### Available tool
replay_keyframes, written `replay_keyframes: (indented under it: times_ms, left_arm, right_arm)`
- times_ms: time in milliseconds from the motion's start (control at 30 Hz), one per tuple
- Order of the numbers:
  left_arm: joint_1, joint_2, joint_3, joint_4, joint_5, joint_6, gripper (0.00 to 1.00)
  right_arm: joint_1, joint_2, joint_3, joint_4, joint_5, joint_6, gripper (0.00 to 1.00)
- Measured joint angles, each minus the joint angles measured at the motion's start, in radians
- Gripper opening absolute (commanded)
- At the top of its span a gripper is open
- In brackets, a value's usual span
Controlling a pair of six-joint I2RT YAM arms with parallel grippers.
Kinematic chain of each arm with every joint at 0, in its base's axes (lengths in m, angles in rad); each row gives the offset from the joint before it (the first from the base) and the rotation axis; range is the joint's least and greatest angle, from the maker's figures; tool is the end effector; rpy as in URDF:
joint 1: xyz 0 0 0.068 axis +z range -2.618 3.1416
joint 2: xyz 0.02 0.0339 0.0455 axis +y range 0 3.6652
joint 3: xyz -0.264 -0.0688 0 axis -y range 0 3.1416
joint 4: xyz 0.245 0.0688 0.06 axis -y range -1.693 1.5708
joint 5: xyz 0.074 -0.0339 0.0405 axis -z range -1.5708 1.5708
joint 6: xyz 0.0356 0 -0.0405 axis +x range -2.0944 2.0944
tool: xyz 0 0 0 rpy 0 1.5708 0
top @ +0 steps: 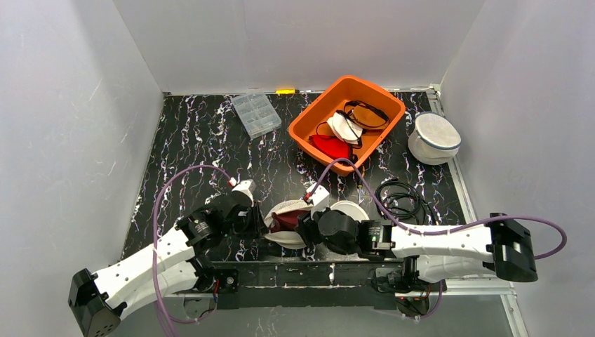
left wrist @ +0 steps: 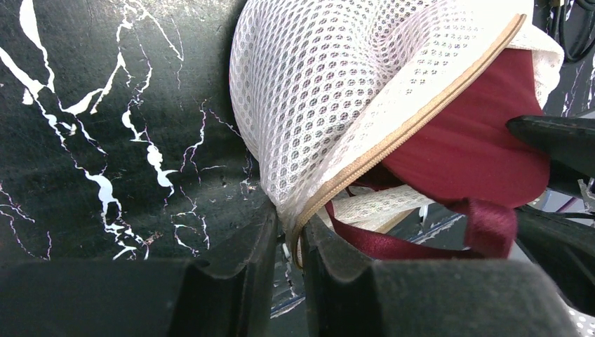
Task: Unzip the laundry bag and remove the bra
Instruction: Pick up the bra from the laundry bag.
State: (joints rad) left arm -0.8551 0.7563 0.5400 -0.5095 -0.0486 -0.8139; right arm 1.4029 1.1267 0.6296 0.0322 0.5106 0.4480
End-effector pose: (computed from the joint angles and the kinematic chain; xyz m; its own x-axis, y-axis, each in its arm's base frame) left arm 0.1077 -0.1212 0.2280 -0.8297 -0.1524 -0.5370 0.1846 0.8330 -0.5216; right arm 0.0580 0.2381 0.2407 -0.4085 -0.1487 -0.9006 -0.6770 0.7111 0.1897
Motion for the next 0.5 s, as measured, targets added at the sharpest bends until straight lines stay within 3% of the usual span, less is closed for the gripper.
replay_keyframes:
  times_ms: [400, 500]
  left_arm:
    - [0.000, 0.016, 0.000, 0.001, 0.001, 0.003, 0.00]
    - [0.000, 0.016, 0.000, 0.000, 0.000, 0.003, 0.00]
  right_arm:
    - [-0.002, 0.157, 0.113, -0.028, -0.050, -0.060, 0.54]
    - [-0.002, 0.222, 0.143, -0.034, -0.051, -0.078, 0.41]
